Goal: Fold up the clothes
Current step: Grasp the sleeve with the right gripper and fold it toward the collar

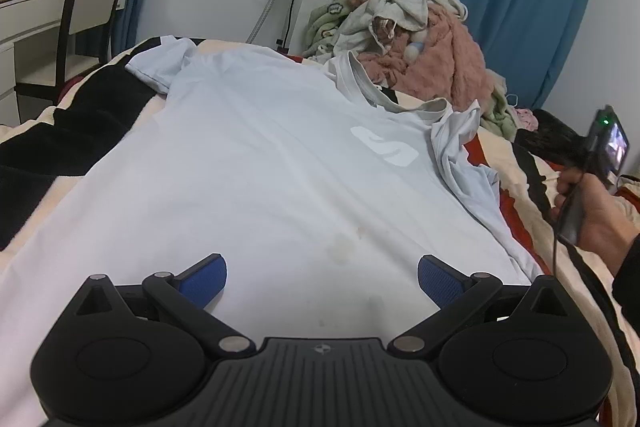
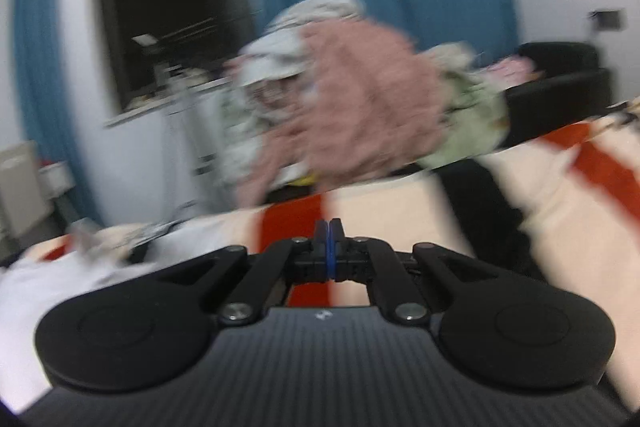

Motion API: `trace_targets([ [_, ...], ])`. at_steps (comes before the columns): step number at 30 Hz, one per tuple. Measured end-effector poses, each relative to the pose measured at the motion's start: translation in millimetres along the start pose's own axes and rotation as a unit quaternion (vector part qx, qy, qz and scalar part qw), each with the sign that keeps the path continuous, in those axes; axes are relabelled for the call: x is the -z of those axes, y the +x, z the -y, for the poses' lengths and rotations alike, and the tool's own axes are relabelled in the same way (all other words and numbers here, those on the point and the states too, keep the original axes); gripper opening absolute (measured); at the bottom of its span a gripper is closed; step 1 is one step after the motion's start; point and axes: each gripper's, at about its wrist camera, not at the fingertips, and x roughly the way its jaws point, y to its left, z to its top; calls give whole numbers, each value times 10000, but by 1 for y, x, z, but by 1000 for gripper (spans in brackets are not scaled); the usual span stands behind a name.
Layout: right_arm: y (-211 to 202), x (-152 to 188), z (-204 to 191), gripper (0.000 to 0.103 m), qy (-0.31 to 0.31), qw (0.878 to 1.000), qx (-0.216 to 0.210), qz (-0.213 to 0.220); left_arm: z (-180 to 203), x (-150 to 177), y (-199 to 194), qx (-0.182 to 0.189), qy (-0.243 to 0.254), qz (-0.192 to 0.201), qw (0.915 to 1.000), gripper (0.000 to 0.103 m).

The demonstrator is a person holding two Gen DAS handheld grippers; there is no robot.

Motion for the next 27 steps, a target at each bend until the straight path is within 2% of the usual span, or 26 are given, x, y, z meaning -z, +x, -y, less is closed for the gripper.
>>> trace_targets([
  [4,2,-1,39,6,719,9958,-377,-414,0,-1,0,25,-26,-20,10000,103],
  [7,11,16,37,10,1110,9897,-665,-614,1,-1,0,22,-6,-39,10000,103],
  [9,26,24,32,24,1365,9830,-891,-840,2,0,0,36,5,-42,10000,103],
  [10,30,27,26,45,1379,9821,-947,-866,2,0,0,45,10,-42,10000,103],
  [11,33,29,20,59,1330,9827,-972,-843,1,0,0,49,18,-39,10000,103],
  [12,35,31,13,59,1281,9833,-996,-819,1,0,0,52,28,-35,10000,103],
  [14,40,35,-1,58,1183,9844,-1045,-771,1,0,2,60,19,-49,10000,103],
  [16,47,36,-7,58,1115,9871,-840,-785,-1,0,4,64,4,-66,10000,103],
  [19,67,40,-14,56,1018,9859,-848,-1024,-3,1,8,49,-18,-104,9999,103],
  [21,76,41,-27,52,677,9890,-789,-1053,-5,1,11,58,-53,-143,9999,103],
  [22,75,40,-35,33,445,9910,-761,-1003,-5,0,13,63,-65,-163,9998,103],
  [23,71,39,-43,10,194,9927,-744,-928,-6,0,14,68,-74,-183,9998,103],
  [27,50,33,-68,9,-678,9945,-541,-588,-8,0,16,111,-125,-242,9996,103],
])
